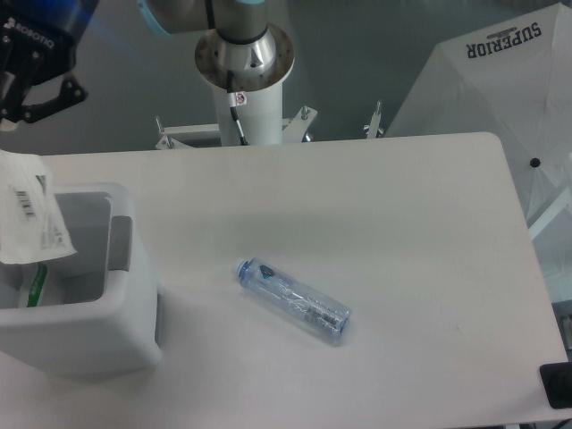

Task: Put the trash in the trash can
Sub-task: 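Lift the paper wrapper and carry it over the white bin, then lower the wrapper into the bin and open the gripper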

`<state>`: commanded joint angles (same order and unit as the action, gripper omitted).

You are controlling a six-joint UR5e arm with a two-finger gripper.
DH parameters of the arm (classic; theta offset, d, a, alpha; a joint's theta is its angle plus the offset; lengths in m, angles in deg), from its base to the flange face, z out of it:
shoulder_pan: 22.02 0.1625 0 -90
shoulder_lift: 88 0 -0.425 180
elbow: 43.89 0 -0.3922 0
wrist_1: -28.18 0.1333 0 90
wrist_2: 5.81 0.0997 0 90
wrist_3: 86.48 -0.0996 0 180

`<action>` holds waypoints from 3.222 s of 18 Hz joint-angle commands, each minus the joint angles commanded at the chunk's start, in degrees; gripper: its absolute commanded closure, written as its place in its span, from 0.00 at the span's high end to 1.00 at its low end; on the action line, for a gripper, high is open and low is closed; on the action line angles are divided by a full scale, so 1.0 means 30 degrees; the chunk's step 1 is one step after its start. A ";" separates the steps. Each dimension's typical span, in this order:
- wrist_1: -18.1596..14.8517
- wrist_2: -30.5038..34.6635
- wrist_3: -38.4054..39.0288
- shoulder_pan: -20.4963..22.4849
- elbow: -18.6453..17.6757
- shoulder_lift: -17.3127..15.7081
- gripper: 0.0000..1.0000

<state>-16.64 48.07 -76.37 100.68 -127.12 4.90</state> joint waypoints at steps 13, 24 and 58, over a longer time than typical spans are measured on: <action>0.0263 0.0205 0.0586 0.0000 -0.0029 0.1993 0.16; 0.0264 0.0234 0.0146 0.0000 -0.1406 0.2199 0.17; 0.0322 0.3427 -0.2197 -0.1847 -0.2403 0.1849 1.00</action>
<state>-15.67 58.35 -82.96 95.14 -134.33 10.44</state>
